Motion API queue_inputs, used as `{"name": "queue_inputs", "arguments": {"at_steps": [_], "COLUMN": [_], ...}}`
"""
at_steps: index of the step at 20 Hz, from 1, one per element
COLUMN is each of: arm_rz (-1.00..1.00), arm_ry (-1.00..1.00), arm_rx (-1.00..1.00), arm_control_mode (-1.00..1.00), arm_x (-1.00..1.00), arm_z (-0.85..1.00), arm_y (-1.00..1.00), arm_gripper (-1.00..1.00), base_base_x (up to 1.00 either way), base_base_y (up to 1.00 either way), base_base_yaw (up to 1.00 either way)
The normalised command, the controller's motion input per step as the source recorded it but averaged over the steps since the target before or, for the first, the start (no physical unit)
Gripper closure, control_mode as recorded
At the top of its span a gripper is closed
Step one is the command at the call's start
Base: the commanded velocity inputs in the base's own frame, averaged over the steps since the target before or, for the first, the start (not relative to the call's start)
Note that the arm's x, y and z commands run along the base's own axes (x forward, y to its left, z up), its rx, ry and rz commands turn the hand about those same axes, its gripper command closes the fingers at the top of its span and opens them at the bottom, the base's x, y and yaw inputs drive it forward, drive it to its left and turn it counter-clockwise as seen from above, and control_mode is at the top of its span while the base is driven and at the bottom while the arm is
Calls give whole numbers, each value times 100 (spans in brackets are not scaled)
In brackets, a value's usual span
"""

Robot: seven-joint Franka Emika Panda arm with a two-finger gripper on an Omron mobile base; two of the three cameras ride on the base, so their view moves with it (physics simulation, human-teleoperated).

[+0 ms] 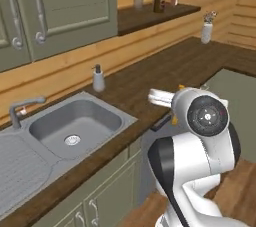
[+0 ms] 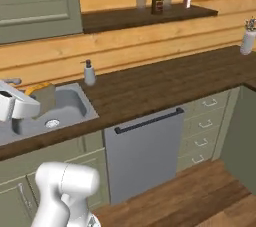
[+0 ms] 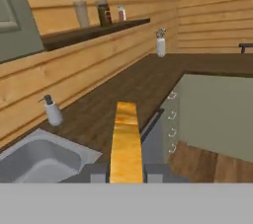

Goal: Start the toaster. Once the lever pops up, take the bread to the plate on the dining counter.

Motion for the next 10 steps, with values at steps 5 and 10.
{"name": "queue_inputs", "arguments": {"at_steps": [5,10], "arm_rz": [0,0], "arm_ry": [0,0], "arm_rx": [0,0], "arm_control_mode": [100,100], "arm_x": [0,0], "arm_z": [0,0], "arm_y": [0,0], "arm_gripper": [100,100], "base_base_x": [36,37], "base_base_y": [-82,-90], "base_base_yaw": [-67,-63]}}
